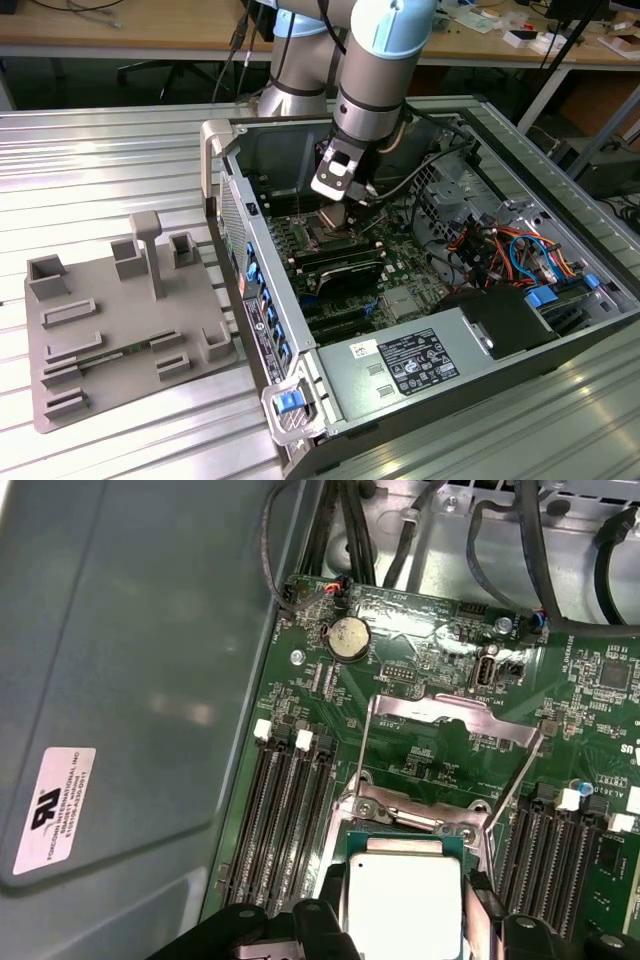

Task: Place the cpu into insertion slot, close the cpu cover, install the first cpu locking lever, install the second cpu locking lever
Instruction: 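Place the cpu into insertion slot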

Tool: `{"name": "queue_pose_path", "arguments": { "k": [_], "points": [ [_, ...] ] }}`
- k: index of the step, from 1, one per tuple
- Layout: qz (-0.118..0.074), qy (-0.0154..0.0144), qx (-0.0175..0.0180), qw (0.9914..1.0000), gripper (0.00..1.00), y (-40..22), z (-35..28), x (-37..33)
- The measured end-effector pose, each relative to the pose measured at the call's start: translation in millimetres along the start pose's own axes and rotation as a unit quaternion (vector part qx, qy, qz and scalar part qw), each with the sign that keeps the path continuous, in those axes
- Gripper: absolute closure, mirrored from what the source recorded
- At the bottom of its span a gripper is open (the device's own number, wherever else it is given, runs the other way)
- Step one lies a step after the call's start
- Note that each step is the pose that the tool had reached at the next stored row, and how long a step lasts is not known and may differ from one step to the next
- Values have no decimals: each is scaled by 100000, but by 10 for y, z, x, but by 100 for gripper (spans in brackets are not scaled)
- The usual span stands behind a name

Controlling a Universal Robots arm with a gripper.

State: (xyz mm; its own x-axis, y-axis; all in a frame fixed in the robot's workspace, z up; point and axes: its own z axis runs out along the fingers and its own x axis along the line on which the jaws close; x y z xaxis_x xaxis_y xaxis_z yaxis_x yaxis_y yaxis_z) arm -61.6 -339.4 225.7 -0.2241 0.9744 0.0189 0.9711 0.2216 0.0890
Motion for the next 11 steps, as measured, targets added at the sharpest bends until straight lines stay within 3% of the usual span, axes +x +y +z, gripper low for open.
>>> {"name": "queue_pose_path", "arguments": {
  "k": [8,11],
  "points": [
    [2471,-235,-40,99969,45,-1,22,14],
    [3987,-365,-71,99920,45,-6,47,28]
  ]
}}
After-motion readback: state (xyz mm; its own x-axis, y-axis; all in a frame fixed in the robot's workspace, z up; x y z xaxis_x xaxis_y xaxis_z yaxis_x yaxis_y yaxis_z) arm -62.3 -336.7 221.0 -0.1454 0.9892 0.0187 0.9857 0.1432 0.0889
